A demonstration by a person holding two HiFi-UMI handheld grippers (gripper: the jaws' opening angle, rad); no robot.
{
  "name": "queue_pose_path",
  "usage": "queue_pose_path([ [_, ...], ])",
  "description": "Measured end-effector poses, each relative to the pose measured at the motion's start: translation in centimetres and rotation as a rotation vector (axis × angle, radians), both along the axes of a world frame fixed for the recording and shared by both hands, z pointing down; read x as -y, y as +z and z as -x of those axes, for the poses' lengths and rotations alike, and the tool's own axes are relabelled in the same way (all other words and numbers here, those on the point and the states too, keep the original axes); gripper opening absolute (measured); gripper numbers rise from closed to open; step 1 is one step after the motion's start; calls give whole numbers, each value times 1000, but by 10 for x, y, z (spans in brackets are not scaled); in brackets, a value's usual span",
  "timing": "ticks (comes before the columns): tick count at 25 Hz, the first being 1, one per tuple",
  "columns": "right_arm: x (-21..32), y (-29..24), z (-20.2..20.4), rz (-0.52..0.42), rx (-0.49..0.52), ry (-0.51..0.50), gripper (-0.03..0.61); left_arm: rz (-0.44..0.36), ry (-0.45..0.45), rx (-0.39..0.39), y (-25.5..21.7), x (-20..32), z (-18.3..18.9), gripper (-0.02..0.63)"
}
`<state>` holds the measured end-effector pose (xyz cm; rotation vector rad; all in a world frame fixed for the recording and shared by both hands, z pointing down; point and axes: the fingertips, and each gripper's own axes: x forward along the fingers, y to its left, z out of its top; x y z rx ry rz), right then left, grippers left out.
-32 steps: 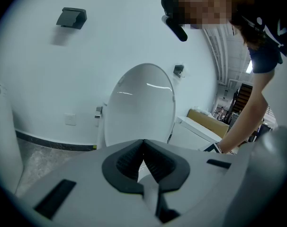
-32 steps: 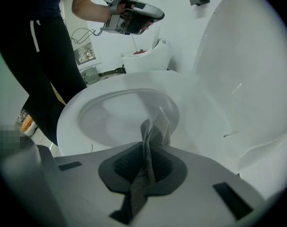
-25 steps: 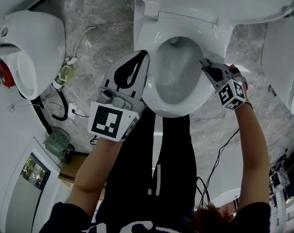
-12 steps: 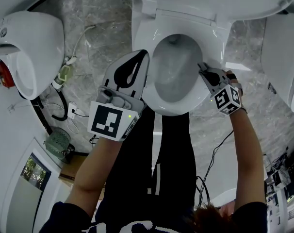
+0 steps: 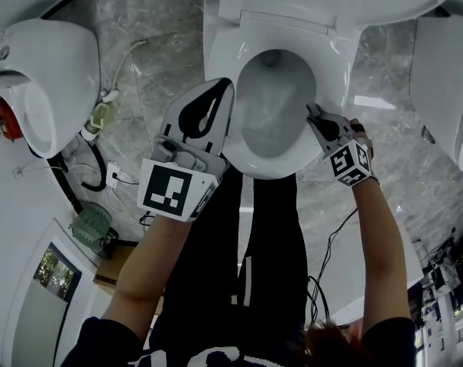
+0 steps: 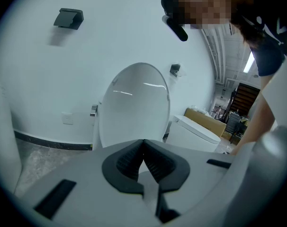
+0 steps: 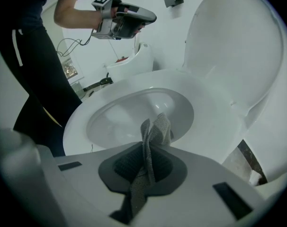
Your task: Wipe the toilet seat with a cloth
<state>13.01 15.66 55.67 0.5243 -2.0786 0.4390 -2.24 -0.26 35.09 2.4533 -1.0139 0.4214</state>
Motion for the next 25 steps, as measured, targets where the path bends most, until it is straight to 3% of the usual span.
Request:
queue_pose_path([
  [25, -46, -3, 21, 36, 24, 217, 29, 4, 24, 16, -1, -16, -4, 11],
])
